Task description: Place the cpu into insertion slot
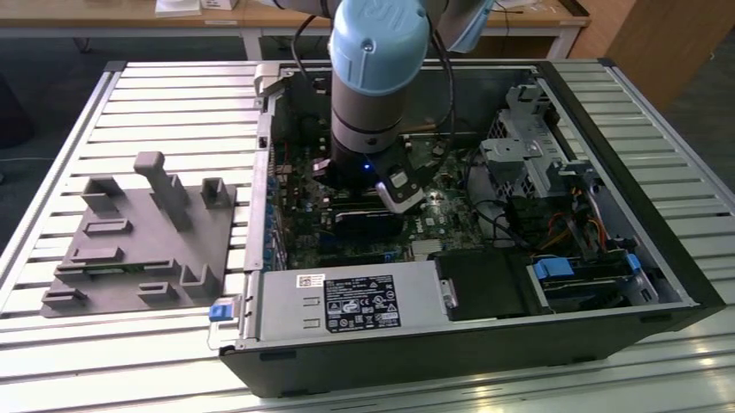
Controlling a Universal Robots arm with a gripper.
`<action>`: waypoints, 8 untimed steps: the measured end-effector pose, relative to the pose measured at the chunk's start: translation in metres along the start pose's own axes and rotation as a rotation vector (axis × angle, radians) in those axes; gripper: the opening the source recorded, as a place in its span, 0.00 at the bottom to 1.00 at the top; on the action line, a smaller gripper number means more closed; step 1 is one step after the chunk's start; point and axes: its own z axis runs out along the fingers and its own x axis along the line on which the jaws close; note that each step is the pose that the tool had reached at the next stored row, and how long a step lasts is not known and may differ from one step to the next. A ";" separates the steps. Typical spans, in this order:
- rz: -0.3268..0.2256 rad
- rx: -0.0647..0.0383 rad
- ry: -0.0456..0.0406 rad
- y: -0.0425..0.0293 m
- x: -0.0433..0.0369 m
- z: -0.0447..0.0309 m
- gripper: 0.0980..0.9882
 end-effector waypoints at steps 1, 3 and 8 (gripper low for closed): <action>0.000 -0.005 -0.0002 0.0000 0.0002 0.0001 0.01; 0.000 -0.011 -0.0002 0.0000 0.0006 0.0002 0.01; 0.000 -0.016 -0.0004 -0.0004 0.0022 0.0016 0.01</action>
